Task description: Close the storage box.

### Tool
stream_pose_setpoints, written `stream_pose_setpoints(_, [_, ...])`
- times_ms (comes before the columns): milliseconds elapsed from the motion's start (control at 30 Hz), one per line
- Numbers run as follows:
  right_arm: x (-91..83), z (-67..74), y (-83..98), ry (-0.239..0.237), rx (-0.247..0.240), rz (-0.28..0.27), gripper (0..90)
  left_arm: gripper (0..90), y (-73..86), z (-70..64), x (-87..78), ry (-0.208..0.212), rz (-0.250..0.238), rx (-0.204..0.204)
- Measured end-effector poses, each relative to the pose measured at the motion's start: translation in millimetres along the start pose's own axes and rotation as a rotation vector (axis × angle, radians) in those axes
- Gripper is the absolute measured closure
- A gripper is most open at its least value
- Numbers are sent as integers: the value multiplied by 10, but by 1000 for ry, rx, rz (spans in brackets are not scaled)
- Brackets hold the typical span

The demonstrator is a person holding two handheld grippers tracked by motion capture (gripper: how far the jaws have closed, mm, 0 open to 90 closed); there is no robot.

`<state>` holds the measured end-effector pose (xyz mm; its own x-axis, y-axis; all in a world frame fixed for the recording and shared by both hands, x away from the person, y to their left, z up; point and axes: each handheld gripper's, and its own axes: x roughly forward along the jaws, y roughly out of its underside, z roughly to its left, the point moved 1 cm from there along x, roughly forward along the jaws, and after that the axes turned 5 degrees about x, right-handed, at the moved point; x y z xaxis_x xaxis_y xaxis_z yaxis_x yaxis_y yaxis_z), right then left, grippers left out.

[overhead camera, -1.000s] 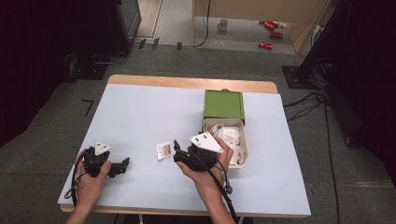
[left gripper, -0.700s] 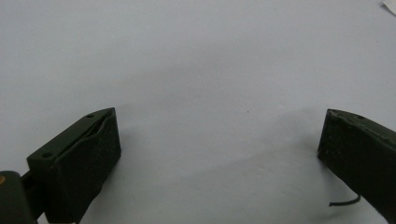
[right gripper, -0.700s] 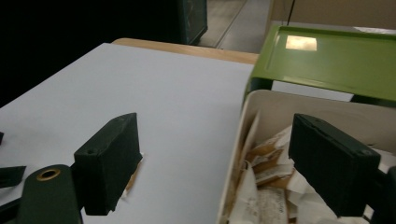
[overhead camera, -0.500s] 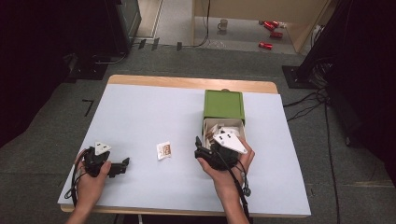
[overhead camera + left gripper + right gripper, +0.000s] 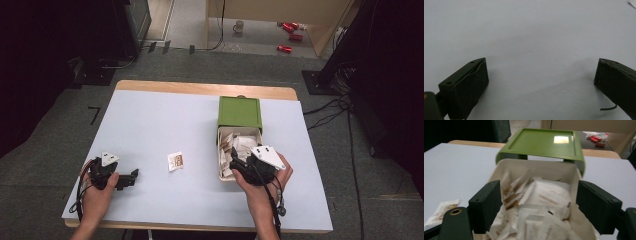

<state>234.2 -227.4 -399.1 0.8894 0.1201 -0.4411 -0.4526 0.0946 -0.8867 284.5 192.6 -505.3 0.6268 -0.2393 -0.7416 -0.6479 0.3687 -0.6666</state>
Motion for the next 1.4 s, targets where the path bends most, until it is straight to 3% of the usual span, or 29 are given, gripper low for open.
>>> stream_pose_setpoints(433, [-102,-420,84,88,29,-10,275,0,1,0,0,0,-1,1])
stream_pose_setpoints(633, [-121,-538,167,73,36,3,379,0,1,0,-1,0,-1,1])
stream_pose_setpoints(800, [-123,-556,255,51,39,16,478,0,2,0,-1,0,-1,1])
stream_pose_setpoints(1067, [-117,-646,440,59,71,24,656,0,2,0,-1,0,-1,1])
stream_pose_setpoints(1200, [-133,-661,494,12,92,1,750,0,1,0,-1,0,-1,1])
stream_pose_setpoints(1400, [-109,-639,536,6,101,0,789,0,2,0,-1,0,-1,1])
